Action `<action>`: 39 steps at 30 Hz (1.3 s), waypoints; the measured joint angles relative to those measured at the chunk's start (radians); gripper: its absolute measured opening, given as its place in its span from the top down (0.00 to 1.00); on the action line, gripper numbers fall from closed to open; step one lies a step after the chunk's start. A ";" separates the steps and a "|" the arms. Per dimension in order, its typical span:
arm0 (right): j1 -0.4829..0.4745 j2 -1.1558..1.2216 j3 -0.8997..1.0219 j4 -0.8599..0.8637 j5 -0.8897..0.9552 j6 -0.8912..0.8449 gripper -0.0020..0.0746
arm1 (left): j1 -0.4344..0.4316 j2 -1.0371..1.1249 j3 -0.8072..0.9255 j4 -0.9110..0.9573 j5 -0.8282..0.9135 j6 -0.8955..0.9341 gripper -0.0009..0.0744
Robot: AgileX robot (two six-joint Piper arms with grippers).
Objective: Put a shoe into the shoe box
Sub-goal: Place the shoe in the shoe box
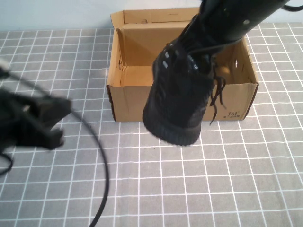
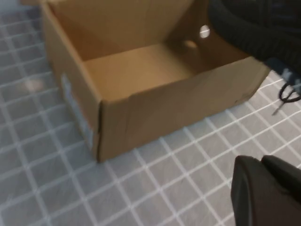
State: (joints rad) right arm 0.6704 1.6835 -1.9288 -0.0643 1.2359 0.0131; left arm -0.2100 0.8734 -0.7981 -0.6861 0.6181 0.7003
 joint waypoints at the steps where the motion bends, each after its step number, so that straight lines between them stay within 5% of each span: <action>1: -0.016 0.007 -0.008 0.007 0.006 0.000 0.98 | -0.012 0.037 -0.023 -0.028 -0.006 0.036 0.99; 14: -0.056 0.060 -0.037 0.029 0.039 0.002 0.98 | -0.349 0.294 -0.256 -0.077 -0.067 0.245 0.97; 18: -0.056 0.060 -0.038 0.029 0.039 0.004 0.98 | -0.417 0.303 -0.262 -0.075 -0.070 0.336 0.75; 23: -0.056 0.062 -0.038 0.029 0.039 0.004 0.98 | -0.460 0.331 -0.262 -0.123 -0.090 0.359 0.29; 25: -0.056 0.063 -0.038 0.029 0.039 0.016 0.98 | -0.469 0.351 -0.262 -0.145 -0.109 0.363 0.22; 39: -0.058 0.067 -0.038 0.017 0.036 0.032 0.98 | -0.488 0.528 -0.265 -0.177 -0.381 0.411 0.15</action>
State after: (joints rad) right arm 0.6125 1.7506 -1.9672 -0.0477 1.2715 0.0454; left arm -0.6984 1.4014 -1.0628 -0.8629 0.2366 1.1110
